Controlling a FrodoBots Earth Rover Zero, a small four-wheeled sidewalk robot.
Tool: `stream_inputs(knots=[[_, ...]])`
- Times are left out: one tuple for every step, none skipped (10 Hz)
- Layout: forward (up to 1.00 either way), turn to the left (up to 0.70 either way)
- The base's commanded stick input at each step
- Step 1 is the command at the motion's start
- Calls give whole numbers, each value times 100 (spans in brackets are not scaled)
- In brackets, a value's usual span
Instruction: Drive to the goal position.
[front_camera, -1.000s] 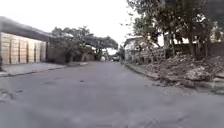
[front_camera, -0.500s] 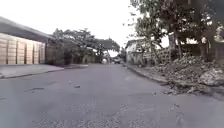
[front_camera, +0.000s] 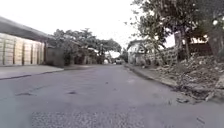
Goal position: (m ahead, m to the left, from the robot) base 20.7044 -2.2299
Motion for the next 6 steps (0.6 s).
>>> stream_inputs(knots=[[100,0],[100,0],[100,0],[100,0],[100,0],[100,0]])
